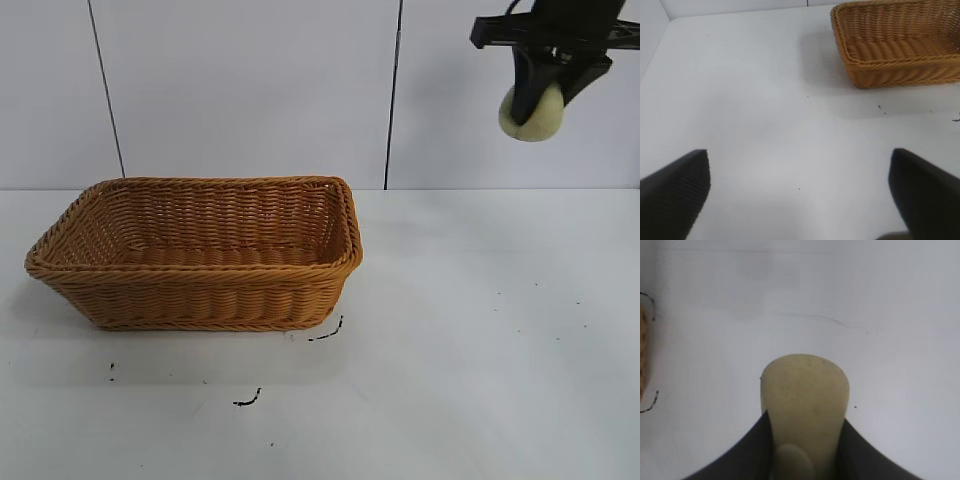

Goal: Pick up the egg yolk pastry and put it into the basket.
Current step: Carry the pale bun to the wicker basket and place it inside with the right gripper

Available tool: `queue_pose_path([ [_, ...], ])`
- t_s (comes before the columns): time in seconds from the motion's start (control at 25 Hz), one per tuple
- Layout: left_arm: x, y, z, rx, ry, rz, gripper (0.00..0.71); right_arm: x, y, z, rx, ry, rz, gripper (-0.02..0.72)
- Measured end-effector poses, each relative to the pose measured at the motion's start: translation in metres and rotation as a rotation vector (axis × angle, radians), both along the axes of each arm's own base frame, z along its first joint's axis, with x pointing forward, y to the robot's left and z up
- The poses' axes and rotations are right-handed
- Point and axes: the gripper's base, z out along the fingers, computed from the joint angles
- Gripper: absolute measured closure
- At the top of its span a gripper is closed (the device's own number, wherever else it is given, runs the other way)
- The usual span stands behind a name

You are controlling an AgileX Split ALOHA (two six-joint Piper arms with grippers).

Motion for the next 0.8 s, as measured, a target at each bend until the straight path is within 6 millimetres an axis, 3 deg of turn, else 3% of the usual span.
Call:
queue_pose_path([
  [0.52, 0.0, 0.0, 0.0, 0.0, 0.0, 0.0, 0.014, -0.032, 0.124, 0.014, 0.035, -0.125, 0.288, 0.51],
  [0.68, 0.0, 0.0, 0.0, 0.0, 0.0, 0.0, 0.014, -0.043, 0.16, 0.004, 0.044, -0.14, 0.372, 0.51],
  [0.8, 0.0, 0.0, 0.0, 0.0, 0.0, 0.0, 0.014, -0.048, 0.187, -0.018, 0.035, -0.125, 0.438, 0.51],
])
